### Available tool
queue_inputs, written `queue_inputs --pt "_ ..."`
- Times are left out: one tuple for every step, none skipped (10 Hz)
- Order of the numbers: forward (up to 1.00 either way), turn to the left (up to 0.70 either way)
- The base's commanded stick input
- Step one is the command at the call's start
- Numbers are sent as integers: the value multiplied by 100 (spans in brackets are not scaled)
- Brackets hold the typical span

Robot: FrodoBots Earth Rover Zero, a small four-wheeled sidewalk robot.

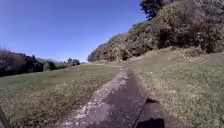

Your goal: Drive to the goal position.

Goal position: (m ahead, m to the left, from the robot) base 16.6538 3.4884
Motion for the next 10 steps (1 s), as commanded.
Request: queue_inputs --pt "70 0" --pt "70 0" --pt "70 -14" --pt "70 0" --pt "70 0" --pt "70 0" --pt "70 0" --pt "70 0" --pt "70 0" --pt "70 0"
